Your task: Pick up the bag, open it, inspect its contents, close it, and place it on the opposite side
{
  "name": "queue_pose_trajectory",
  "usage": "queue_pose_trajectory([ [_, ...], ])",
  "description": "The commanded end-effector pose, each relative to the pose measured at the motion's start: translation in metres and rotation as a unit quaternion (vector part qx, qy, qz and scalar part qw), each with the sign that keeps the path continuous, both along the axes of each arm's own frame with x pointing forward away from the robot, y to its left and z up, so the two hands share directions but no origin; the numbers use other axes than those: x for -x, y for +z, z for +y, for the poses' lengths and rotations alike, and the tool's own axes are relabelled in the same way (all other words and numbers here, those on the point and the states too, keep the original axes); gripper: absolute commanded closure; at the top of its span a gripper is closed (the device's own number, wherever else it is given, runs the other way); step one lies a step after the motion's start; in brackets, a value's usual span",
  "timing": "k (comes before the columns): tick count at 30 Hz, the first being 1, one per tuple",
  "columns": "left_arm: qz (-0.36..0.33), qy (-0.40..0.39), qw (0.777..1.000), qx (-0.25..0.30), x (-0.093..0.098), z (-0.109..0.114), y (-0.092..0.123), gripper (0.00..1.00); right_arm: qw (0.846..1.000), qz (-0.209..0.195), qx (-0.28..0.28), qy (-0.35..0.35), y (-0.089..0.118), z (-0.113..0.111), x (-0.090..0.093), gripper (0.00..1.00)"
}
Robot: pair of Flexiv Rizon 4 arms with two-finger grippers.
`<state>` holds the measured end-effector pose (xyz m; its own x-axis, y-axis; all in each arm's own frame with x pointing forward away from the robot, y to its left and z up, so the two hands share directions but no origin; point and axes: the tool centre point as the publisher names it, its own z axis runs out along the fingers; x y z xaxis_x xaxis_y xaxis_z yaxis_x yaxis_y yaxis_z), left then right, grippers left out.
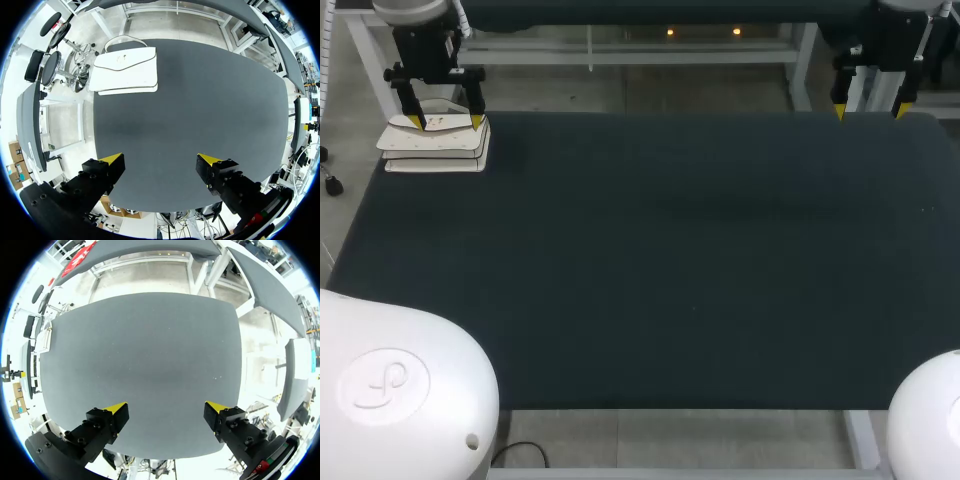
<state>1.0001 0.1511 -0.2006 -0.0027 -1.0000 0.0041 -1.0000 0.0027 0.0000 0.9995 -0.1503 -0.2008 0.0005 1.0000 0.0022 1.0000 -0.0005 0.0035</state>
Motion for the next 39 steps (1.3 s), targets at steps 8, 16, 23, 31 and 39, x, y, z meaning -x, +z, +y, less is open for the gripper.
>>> queue_pose_trajectory([
  [8, 0.0, 0.001, 1.0, -0.001, 0.0, -0.001, 0.0, 0.0, 1.0, 0.001, 0.001, 0.0, 0.0, 0.0, 0.0, 0.0],
  [16, -0.001, -0.016, 1.0, -0.008, 0.0, -0.003, 0.001, 0.0, 1.0, -0.003, 0.002, 0.01, 0.0, 0.001, -0.001, 0.0],
  [23, -0.001, -0.033, 0.999, 0.029, -0.005, 0.011, 0.001, 0.0, 0.98, -0.068, 0.004, 0.186, -0.004, 0.026, -0.001, 0.0],
  [31, -0.007, -0.03, 0.997, 0.064, -0.014, 0.04, -0.003, 0.0, 0.911, -0.172, -0.018, 0.374, -0.028, 0.053, 0.01, 0.0],
  [39, -0.019, -0.02, 0.995, 0.091, -0.02, 0.066, -0.005, 0.0, 0.831, -0.242, -0.049, 0.499, -0.046, 0.079, 0.027, 0.0],
])
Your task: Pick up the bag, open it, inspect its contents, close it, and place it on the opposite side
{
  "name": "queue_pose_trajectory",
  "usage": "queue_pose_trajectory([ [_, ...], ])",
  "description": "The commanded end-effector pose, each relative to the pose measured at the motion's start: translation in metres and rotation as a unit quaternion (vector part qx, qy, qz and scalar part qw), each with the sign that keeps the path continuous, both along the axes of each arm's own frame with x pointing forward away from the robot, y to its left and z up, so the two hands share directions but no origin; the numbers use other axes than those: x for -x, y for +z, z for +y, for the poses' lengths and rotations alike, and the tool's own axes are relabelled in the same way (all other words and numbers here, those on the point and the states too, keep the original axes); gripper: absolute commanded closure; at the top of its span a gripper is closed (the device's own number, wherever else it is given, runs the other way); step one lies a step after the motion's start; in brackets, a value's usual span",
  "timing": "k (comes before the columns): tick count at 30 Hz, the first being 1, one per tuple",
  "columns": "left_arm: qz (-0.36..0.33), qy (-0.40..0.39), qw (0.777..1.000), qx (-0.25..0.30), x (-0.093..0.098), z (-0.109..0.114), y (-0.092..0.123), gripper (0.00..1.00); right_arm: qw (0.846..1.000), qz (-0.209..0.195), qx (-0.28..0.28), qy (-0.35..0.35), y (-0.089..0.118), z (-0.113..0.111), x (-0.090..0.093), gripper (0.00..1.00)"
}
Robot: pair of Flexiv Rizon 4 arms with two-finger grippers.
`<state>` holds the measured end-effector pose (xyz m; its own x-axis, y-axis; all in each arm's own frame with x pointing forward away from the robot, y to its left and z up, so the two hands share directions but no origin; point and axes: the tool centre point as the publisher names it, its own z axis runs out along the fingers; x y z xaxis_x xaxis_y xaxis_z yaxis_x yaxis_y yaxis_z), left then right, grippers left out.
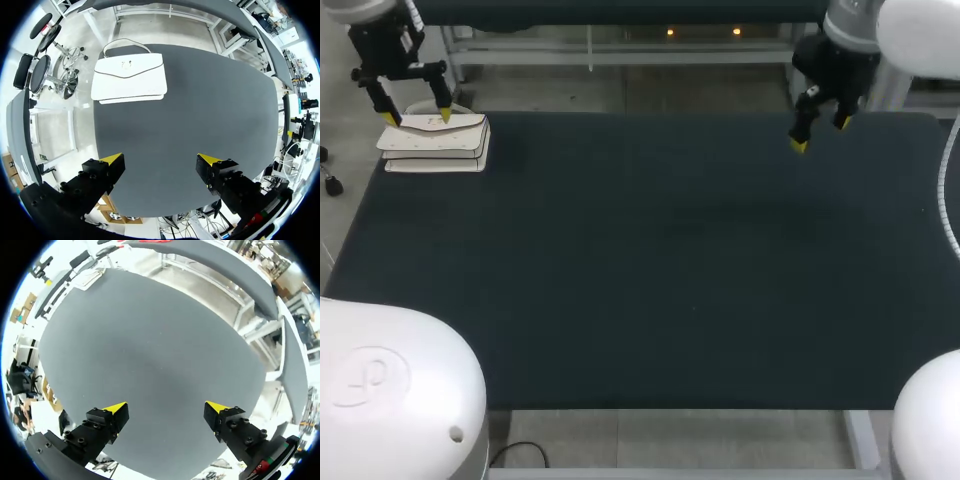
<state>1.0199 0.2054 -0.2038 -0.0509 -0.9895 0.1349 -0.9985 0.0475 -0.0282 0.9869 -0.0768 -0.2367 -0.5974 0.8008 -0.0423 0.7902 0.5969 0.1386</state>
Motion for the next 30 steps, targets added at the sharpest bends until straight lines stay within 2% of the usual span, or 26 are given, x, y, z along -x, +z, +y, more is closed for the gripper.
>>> queue_pose_trajectory([
  [1, -0.005, 0.006, 1.0, 0.029, -0.001, 0.015, -0.002, 0.0, 0.955, -0.162, -0.091, 0.231, -0.011, 0.01, 0.017, 0.0],
  [10, -0.013, 0.035, 0.998, 0.042, -0.006, 0.043, -0.006, 0.0, 0.91, -0.192, -0.131, 0.342, -0.022, 0.045, 0.031, 0.0],
  [16, -0.012, 0.052, 0.997, 0.053, -0.009, 0.058, -0.012, 0.0, 0.884, -0.188, -0.145, 0.402, -0.036, 0.064, 0.036, 0.0],
  [22, -0.017, 0.072, 0.995, 0.06, -0.012, 0.067, -0.017, 0.0, 0.871, -0.184, -0.172, 0.421, -0.043, 0.068, 0.034, 0.0],
  [25, -0.038, 0.073, 0.995, 0.059, -0.013, 0.071, -0.019, 0.0, 0.874, -0.175, -0.173, 0.42, -0.045, 0.068, 0.032, 0.0],
  [26, -0.045, 0.076, 0.995, 0.044, -0.013, 0.074, -0.019, 0.0, 0.874, -0.175, -0.173, 0.42, -0.045, 0.068, 0.032, 0.0],
  [30, -0.045, 0.076, 0.995, 0.044, -0.013, 0.074, -0.019, 0.0, 0.874, -0.175, -0.173, 0.42, -0.045, 0.068, 0.032, 0.0],
])
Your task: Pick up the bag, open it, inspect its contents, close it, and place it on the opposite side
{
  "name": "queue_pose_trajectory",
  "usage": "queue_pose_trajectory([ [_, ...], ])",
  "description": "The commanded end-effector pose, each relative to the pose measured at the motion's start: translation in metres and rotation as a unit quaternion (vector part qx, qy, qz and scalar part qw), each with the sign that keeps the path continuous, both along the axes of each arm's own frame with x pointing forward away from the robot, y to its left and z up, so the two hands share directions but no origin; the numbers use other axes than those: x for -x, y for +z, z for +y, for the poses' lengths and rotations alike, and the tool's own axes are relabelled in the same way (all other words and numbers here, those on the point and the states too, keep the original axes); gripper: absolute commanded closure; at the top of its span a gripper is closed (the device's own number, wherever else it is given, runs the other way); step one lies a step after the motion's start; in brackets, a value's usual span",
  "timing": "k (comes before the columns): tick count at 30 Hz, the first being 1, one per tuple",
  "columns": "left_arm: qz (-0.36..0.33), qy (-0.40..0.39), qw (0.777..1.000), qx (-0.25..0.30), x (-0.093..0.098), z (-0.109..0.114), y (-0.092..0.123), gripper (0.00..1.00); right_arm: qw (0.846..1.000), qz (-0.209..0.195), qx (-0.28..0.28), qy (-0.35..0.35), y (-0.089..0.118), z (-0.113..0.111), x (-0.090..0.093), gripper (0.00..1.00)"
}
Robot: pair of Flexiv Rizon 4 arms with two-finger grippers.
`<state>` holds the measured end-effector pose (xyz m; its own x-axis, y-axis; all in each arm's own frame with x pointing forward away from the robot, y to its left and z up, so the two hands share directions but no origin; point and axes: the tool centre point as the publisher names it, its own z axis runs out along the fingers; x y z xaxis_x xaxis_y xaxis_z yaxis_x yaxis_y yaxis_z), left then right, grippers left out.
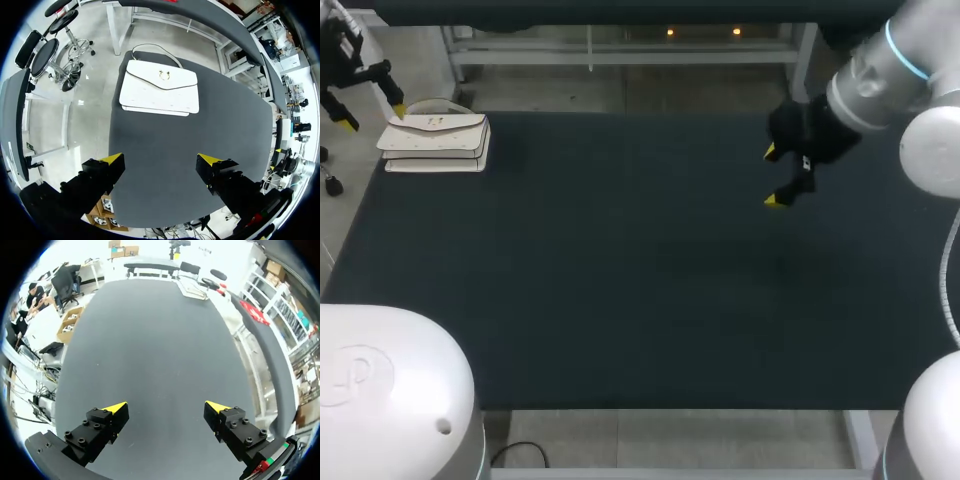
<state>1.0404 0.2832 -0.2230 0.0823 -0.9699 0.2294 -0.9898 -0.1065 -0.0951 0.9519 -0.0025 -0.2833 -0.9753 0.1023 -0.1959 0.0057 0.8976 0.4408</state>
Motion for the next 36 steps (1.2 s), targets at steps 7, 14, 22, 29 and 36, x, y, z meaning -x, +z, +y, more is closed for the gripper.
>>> queue_pose_trajectory([
  [7, -0.01, 0.003, 1.0, -0.004, 0.007, -0.004, 0.001, 0.0, 0.997, -0.001, -0.076, 0.022, 0.002, -0.006, -0.003, 0.0],
  [14, -0.028, 0.007, 0.997, 0.066, -0.016, 0.012, -0.013, 0.0, 0.996, 0.053, -0.069, 0.027, -0.026, 0.018, -0.009, 0.0],
  [22, -0.028, 0.036, 0.994, 0.099, -0.039, 0.036, -0.02, 0.0, 0.994, 0.061, -0.091, 0.014, -0.048, 0.035, -0.016, 0.0],
  [29, -0.019, 0.03, 0.991, 0.128, -0.047, 0.04, -0.025, 0.0, 0.993, 0.06, -0.103, 0.018, -0.061, 0.037, -0.027, 0.0],
  [36, -0.014, 0.021, 0.989, 0.143, -0.047, 0.039, -0.029, 0.0, 0.992, 0.06, -0.105, 0.019, -0.071, 0.034, -0.037, 0.0],
])
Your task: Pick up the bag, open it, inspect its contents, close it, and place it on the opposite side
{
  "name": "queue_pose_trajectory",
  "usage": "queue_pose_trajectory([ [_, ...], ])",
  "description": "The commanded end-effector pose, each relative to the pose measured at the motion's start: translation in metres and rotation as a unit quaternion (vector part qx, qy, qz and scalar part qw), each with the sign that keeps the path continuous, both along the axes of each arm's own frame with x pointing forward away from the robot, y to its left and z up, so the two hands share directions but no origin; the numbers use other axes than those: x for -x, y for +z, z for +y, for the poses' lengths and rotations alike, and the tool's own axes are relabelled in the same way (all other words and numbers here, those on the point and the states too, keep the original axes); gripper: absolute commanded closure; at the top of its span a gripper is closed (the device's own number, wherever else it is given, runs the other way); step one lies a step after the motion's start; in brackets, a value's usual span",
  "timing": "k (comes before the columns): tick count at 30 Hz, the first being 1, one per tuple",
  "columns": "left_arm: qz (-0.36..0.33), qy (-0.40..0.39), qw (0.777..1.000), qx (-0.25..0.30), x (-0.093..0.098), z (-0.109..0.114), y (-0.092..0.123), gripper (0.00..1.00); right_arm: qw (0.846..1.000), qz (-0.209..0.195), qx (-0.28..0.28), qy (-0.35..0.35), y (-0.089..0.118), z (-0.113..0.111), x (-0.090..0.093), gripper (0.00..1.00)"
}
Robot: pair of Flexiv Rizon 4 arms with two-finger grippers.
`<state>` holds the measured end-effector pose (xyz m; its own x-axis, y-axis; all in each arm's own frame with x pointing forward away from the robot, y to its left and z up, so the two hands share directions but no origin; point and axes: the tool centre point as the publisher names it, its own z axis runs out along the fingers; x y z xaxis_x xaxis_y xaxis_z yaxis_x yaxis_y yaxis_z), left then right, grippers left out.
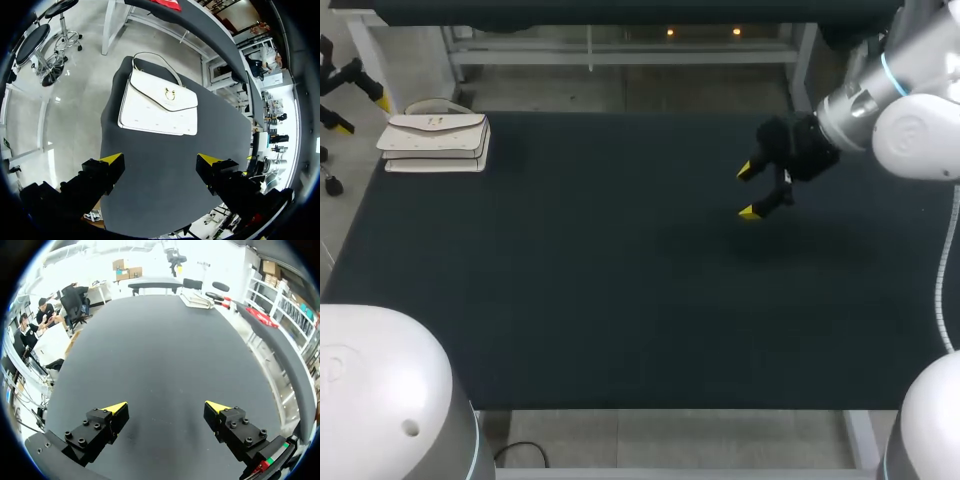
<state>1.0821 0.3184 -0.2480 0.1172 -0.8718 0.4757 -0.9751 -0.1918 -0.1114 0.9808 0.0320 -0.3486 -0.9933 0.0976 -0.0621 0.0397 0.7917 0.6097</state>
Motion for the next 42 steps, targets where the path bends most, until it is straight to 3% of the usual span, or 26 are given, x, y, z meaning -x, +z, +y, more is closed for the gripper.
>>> queue_pose_trajectory([
  [1, 0.012, -0.01, 1.0, 0.013, -0.005, 0.003, -0.005, 0.0, 1.0, 0.002, -0.004, 0.005, -0.007, 0.0, -0.01, 0.0],
  [11, -0.005, 0.015, 0.999, 0.031, -0.002, 0.015, -0.022, 0.0, 1.0, 0.002, -0.007, 0.008, -0.014, 0.001, -0.017, 0.0],
  [20, -0.036, 0.026, 0.998, 0.05, -0.032, 0.026, -0.043, 0.0, 1.0, 0.002, -0.007, 0.008, -0.014, 0.001, -0.017, 0.0],
  [28, -0.04, 0.046, 0.993, 0.097, -0.055, 0.038, -0.066, 0.0, 1.0, 0.002, -0.007, 0.008, -0.014, 0.001, -0.017, 0.0],
  [38, -0.049, 0.045, 0.989, 0.132, -0.081, 0.039, -0.078, 0.0, 1.0, 0.002, -0.007, 0.008, -0.014, 0.001, -0.017, 0.0],
  [42, -0.054, 0.046, 0.987, 0.146, -0.088, 0.04, -0.082, 0.11, 1.0, 0.002, -0.007, 0.008, -0.014, 0.001, -0.017, 0.0],
])
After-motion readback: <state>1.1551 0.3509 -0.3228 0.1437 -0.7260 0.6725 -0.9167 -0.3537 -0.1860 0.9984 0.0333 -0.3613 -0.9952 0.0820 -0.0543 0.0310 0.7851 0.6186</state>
